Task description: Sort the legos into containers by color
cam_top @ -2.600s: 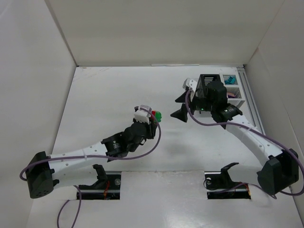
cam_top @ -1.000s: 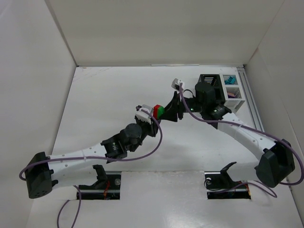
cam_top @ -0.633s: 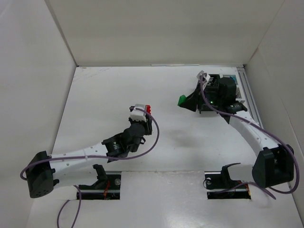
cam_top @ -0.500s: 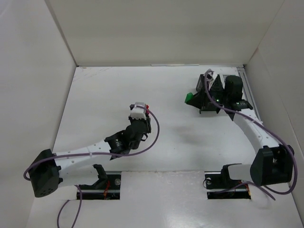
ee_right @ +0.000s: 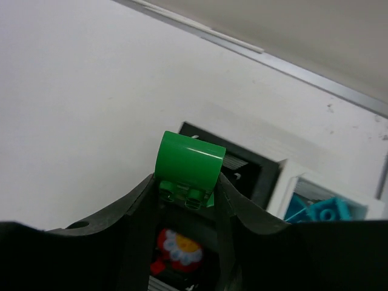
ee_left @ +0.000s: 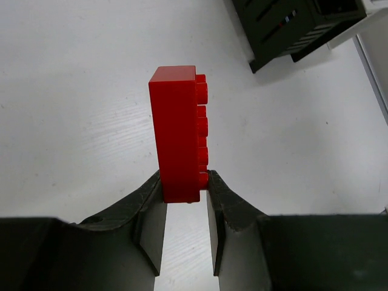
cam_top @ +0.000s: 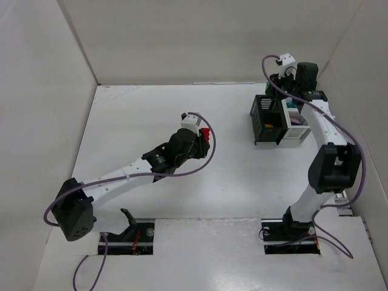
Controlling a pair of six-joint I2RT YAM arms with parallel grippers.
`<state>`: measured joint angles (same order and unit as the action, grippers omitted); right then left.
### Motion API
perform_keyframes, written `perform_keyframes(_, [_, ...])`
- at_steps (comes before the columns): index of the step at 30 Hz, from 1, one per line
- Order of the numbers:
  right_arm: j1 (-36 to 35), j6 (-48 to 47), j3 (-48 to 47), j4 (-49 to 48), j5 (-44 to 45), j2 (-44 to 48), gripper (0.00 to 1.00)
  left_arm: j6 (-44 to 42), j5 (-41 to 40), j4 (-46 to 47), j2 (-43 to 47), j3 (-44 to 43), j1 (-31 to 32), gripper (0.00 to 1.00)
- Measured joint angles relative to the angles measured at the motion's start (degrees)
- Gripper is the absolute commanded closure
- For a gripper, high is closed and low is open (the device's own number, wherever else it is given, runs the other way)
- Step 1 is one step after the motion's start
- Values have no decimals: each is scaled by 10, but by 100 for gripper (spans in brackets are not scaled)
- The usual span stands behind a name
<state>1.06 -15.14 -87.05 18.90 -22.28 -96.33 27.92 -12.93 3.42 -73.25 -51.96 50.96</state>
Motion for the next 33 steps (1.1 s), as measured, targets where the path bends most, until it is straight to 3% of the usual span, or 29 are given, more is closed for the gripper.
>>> perform_keyframes(4, [16,-17,-44,4,32,-64,98,4,28,-17,4,1,0,100])
perform_keyframes(9, [19,-27,-44,26,58,-79,94,11,40,-21,18,4,0,100])
perform_keyframes(12, [19,-30,-40,24,60,-79,85,13,42,-24,19,4,0,100])
perform_keyframes(13, [19,-31,-36,24,61,-79,75,14,43,-26,19,4,0,100])
perform_keyframes(20, [19,-39,-16,28,59,-79,45,15,47,-33,7,2,0,100])
perform_keyframes(24, [19,-49,-16,28,50,-76,32,8,55,-33,-17,-10,0,100])
perform_keyframes(33, [21,-61,0,28,38,6,30,-30,79,-28,-90,-97,0,100])
